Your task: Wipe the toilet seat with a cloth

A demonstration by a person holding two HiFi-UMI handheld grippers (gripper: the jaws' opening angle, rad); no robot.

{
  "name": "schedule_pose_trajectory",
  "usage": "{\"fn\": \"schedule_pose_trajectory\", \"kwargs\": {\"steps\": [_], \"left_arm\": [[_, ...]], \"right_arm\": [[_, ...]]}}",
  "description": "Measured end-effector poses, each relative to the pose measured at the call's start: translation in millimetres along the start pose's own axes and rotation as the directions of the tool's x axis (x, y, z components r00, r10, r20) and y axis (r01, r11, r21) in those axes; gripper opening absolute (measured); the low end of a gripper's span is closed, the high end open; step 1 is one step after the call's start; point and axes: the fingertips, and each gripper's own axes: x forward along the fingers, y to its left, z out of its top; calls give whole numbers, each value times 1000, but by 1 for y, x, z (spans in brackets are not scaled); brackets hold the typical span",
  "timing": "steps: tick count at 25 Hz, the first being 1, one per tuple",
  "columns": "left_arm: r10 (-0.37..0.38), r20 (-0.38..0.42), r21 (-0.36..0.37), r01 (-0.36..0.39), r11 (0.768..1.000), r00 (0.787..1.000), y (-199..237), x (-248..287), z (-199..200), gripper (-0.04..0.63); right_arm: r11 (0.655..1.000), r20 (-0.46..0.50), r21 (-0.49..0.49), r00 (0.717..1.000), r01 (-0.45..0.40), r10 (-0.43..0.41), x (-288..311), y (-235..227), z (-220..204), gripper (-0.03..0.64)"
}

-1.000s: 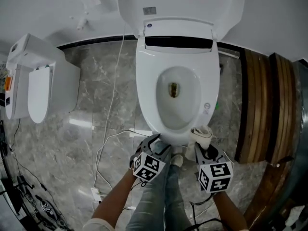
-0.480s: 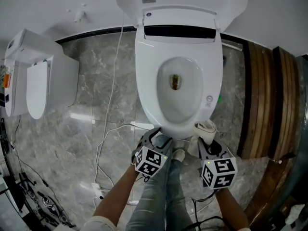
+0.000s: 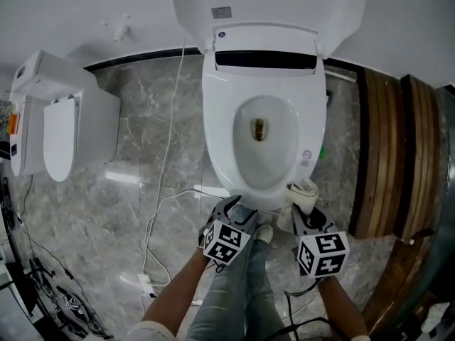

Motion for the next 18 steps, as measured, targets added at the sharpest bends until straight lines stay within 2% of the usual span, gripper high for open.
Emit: {"fn": "schedule_pose_trajectory", "kwargs": {"steps": [3, 7, 10, 14, 18], "left_arm": [[-9, 56, -1, 9, 1000, 998, -6, -16, 30, 259], [28, 163, -26, -24, 999, 986, -2, -41, 92, 168], [53, 226, -82, -35, 996, 973, 9, -58, 134, 115], [102, 250, -156, -64, 986, 963, 32, -74, 174, 59], [159, 237, -206, -111, 972, 958, 57, -70, 188, 11]], "right_arm": [[1000, 10, 0, 1000, 5, -5, -8, 1, 17, 109], [1000, 25, -2, 999, 22, -21, -19, -4, 48, 109], [999, 21, 6, 999, 33, -33, -26, -5, 69, 109], [999, 4, 31, 1000, 23, -23, -24, 4, 95, 109], [999, 12, 43, 1000, -15, 14, -6, 14, 113, 109]]}}
